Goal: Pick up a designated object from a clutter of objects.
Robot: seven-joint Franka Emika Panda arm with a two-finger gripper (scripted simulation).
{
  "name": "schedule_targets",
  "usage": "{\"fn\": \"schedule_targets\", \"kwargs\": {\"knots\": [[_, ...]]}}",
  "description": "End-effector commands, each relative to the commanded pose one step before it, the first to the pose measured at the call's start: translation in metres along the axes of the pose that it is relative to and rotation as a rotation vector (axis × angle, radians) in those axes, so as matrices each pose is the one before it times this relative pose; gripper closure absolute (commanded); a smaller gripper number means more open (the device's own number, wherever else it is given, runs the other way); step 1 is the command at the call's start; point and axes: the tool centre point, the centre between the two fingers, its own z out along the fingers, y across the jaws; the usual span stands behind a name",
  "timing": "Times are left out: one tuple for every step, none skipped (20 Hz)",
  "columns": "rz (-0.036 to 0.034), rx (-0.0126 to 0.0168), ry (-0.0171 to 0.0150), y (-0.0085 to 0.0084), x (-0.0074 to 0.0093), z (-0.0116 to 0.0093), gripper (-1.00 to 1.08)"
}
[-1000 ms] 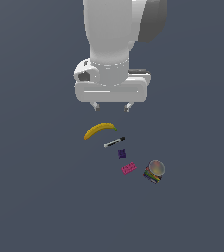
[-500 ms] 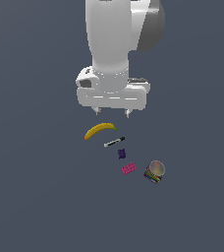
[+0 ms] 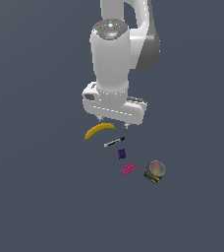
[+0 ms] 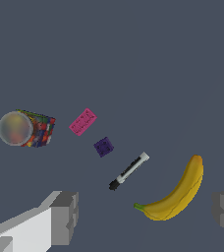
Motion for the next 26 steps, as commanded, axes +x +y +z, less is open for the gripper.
{"fn": "schedule_targets", "kwargs": {"knots": [[0.06258,-0.00135,-0.00071,-0.00009,-0.00202,0.01583,-0.92],[0.02482,-0.00062,-0.00025,0.00009,-0.00094,0.00624,-0.92],[0.02481,-0.00066,-0.00022,0.00015,-0.00101,0.00621,-0.92],[0.02480,-0.00070,-0.00019,0.00022,-0.00109,0.00617,-0.92],[0.02480,-0.00073,-0.00015,0.00029,-0.00115,0.00614,-0.92],[0.02479,-0.00077,-0.00011,0.00036,-0.00122,0.00610,-0.92],[0.02478,-0.00080,-0.00007,0.00044,-0.00128,0.00607,-0.92],[0.02478,-0.00083,-0.00003,0.00052,-0.00133,0.00603,-0.92],[0.02477,-0.00086,0.00001,0.00060,-0.00139,0.00599,-0.92],[0.02476,-0.00089,0.00005,0.00069,-0.00144,0.00595,-0.92],[0.02475,-0.00091,0.00010,0.00078,-0.00148,0.00590,-0.92],[0.02475,-0.00094,0.00014,0.00087,-0.00152,0.00586,-0.92],[0.02472,-0.00096,0.00019,0.00096,-0.00156,0.00582,-0.92],[0.02471,-0.00098,0.00024,0.00105,-0.00159,0.00577,-0.92],[0.02470,-0.00099,0.00029,0.00115,-0.00161,0.00573,-0.92],[0.02470,-0.00101,0.00034,0.00125,-0.00163,0.00568,-0.92],[0.02468,-0.00102,0.00039,0.00135,-0.00165,0.00563,-0.92],[0.02467,-0.00103,0.00045,0.00145,-0.00166,0.00558,-0.92],[0.02466,-0.00104,0.00050,0.00155,-0.00167,0.00553,-0.92],[0.02464,-0.00105,0.00055,0.00165,-0.00167,0.00547,-0.92],[0.02463,-0.00105,0.00061,0.00175,-0.00167,0.00542,-0.92],[0.02426,-0.00104,0.00065,0.00182,-0.00164,0.00529,-0.92],[0.02306,-0.00099,0.00067,0.00183,-0.00155,0.00498,-0.92],[0.02180,-0.00094,0.00068,0.00181,-0.00145,0.00467,-0.92],[0.02054,-0.00088,0.00068,0.00178,-0.00135,0.00436,-0.92],[0.01929,-0.00082,0.00068,0.00174,-0.00125,0.00406,-0.92]]}}
